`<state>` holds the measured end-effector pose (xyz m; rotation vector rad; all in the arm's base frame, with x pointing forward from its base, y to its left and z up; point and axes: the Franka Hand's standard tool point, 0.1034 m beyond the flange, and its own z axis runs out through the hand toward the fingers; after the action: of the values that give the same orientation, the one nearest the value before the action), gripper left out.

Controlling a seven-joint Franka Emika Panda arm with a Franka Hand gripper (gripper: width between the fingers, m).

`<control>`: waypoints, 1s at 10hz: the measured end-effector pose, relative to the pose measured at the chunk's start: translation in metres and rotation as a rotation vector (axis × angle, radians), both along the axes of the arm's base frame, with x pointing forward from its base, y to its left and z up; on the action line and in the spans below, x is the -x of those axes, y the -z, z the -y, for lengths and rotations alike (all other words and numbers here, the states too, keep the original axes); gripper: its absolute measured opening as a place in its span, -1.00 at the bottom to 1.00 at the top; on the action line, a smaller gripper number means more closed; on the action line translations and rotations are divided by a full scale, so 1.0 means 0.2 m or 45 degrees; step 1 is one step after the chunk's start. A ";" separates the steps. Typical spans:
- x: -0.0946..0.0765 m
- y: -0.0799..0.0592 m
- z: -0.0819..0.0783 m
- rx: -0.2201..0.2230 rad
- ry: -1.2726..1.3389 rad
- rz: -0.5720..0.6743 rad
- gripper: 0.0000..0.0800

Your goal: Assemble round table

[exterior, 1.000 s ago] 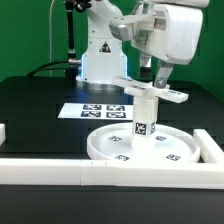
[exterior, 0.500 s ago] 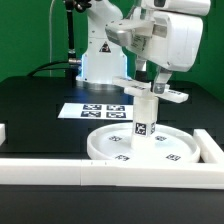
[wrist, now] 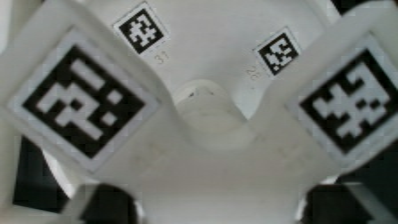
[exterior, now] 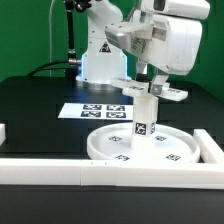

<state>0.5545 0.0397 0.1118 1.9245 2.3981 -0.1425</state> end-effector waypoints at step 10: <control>0.04 0.01 0.06 0.022 0.823 0.016 0.11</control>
Offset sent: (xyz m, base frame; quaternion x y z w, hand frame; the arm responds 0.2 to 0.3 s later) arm 0.0000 0.0000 0.0000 0.0000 0.0000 0.0000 1.0000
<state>0.5459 0.0285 0.1105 2.5965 1.6674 -0.1758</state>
